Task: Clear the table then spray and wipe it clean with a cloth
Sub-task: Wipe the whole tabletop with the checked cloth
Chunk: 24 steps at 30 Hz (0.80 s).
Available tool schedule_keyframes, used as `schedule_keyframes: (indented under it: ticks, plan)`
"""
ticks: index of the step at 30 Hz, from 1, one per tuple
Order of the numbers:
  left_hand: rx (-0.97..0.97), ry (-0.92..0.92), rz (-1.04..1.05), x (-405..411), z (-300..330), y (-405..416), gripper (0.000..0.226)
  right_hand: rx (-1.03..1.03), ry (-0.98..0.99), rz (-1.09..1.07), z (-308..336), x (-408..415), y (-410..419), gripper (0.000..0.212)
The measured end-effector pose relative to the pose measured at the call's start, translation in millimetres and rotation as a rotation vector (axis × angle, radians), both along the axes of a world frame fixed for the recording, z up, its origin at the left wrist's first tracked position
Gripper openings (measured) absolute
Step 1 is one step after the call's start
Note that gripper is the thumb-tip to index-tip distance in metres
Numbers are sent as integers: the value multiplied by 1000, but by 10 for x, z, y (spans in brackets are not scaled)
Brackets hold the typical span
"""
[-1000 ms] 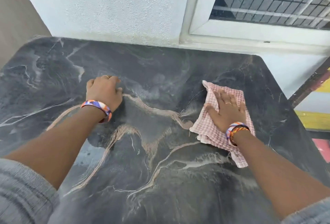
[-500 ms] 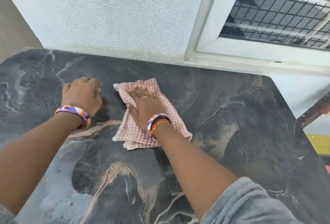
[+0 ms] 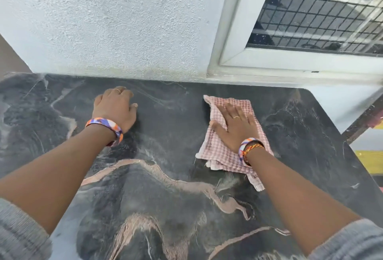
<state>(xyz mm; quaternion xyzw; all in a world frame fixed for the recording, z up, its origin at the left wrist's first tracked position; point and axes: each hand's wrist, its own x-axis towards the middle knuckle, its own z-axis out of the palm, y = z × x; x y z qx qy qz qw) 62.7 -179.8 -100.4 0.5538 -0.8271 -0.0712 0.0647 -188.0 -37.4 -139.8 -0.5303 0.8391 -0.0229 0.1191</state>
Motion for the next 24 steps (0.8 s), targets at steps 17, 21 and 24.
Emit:
schedule_keyframes:
  ticks: [17,21,24]
  plan:
    - [-14,72,51,130,-144,-551,39,-56,63,35,55,46,-971,54]
    - [-17,82,100,333,-149,-582,38,-90,65,249,40,759,-1342,54]
    - [-35,93,159,618,-159,-610,36,-119,45,322,33,1240,-1683,55]
